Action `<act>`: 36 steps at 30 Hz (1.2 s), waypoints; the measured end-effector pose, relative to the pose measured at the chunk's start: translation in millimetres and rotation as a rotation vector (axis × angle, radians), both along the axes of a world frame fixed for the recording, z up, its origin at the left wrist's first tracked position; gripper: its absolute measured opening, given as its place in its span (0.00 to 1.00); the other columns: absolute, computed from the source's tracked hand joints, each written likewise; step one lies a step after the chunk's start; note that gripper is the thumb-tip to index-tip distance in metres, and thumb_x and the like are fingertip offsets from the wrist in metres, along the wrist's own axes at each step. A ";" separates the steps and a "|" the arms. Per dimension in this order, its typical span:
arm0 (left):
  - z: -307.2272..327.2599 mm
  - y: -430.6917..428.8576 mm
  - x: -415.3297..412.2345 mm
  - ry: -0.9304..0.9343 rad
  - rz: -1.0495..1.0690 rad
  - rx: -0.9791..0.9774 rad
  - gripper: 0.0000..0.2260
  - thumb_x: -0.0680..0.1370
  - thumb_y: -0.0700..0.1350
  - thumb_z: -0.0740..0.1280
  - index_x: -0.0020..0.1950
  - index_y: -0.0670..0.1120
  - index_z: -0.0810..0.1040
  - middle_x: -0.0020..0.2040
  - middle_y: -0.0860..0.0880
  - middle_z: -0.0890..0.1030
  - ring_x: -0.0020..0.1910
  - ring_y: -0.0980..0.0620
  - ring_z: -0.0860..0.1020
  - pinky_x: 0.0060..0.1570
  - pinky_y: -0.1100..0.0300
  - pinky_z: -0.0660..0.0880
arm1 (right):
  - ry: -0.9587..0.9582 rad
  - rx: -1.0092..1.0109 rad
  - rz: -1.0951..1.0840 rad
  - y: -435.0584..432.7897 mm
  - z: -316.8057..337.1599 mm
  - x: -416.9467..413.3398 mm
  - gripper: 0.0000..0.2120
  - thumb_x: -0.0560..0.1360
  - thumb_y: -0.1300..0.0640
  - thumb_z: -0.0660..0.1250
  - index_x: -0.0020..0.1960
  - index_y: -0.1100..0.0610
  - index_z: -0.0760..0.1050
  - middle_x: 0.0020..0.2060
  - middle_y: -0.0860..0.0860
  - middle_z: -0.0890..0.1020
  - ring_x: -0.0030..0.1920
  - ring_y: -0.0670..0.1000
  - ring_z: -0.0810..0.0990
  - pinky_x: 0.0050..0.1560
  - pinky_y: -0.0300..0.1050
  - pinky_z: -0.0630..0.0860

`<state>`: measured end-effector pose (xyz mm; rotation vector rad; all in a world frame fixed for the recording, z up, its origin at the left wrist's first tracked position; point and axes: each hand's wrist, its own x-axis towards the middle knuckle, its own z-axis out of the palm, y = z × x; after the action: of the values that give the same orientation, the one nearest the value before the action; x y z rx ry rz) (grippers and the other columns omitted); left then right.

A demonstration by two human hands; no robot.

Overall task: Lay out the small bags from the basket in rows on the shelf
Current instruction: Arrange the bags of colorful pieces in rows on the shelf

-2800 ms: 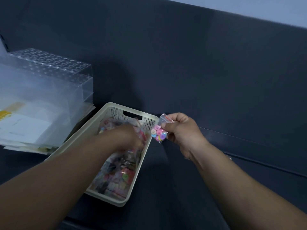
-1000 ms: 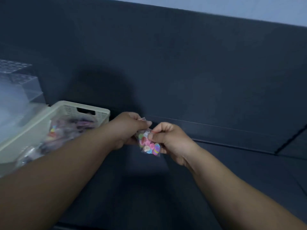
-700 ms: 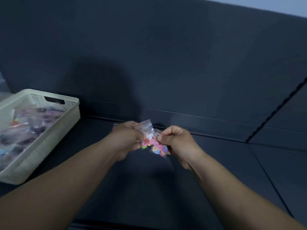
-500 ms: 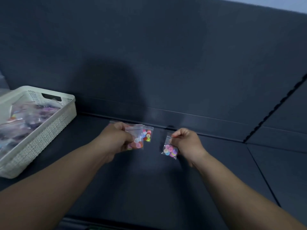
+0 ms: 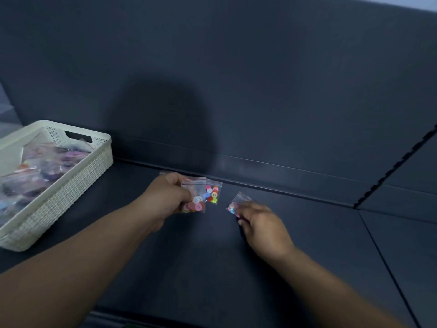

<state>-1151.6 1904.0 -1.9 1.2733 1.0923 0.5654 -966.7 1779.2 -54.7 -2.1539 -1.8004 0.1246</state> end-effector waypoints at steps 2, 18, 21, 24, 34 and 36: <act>-0.6 2.9 3.1 0.002 -0.003 0.000 0.09 0.72 0.28 0.64 0.48 0.39 0.77 0.48 0.36 0.82 0.41 0.43 0.81 0.34 0.57 0.76 | 0.002 -0.003 0.031 4.2 -0.8 1.8 0.16 0.76 0.60 0.61 0.62 0.54 0.77 0.62 0.49 0.78 0.62 0.53 0.75 0.61 0.33 0.64; -2.9 13.9 20.9 0.008 -0.032 0.011 0.11 0.71 0.27 0.63 0.47 0.40 0.77 0.48 0.37 0.82 0.47 0.38 0.82 0.44 0.50 0.79 | 0.012 -0.070 0.244 22.8 -2.2 26.1 0.20 0.77 0.62 0.55 0.68 0.55 0.69 0.72 0.50 0.67 0.72 0.50 0.63 0.70 0.31 0.52; -1.6 12.2 24.8 -0.006 -0.046 0.005 0.12 0.71 0.26 0.62 0.47 0.41 0.77 0.46 0.39 0.82 0.39 0.44 0.81 0.32 0.59 0.78 | 0.085 -0.016 0.230 21.0 1.3 21.8 0.20 0.77 0.58 0.54 0.68 0.54 0.70 0.70 0.47 0.68 0.72 0.46 0.63 0.67 0.26 0.49; 0.2 8.9 30.9 -0.023 -0.061 0.018 0.12 0.71 0.26 0.63 0.45 0.41 0.77 0.42 0.40 0.81 0.34 0.49 0.78 0.30 0.61 0.75 | 0.304 0.161 0.074 21.3 11.0 12.1 0.14 0.77 0.56 0.59 0.62 0.53 0.74 0.61 0.45 0.76 0.61 0.40 0.71 0.61 0.27 0.61; 6.1 -16.3 73.2 -0.053 -0.186 0.167 0.11 0.72 0.30 0.68 0.47 0.44 0.75 0.42 0.45 0.78 0.40 0.49 0.77 0.45 0.52 0.78 | 1.297 0.281 -0.328 20.1 43.8 1.8 0.10 0.73 0.71 0.66 0.46 0.57 0.72 0.32 0.53 0.78 0.28 0.47 0.74 0.33 0.40 0.72; -0.1 -17.3 78.9 0.075 -0.222 0.303 0.10 0.73 0.35 0.69 0.50 0.46 0.74 0.46 0.47 0.77 0.45 0.50 0.77 0.51 0.55 0.75 | 1.256 0.312 -0.443 15.5 39.0 19.9 0.11 0.72 0.70 0.68 0.50 0.59 0.72 0.37 0.57 0.78 0.31 0.51 0.76 0.34 0.41 0.74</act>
<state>-1072.7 1886.8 -2.1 1.6673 0.9333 0.5311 -946.8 1794.8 -15.7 -1.5367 -0.5665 0.8016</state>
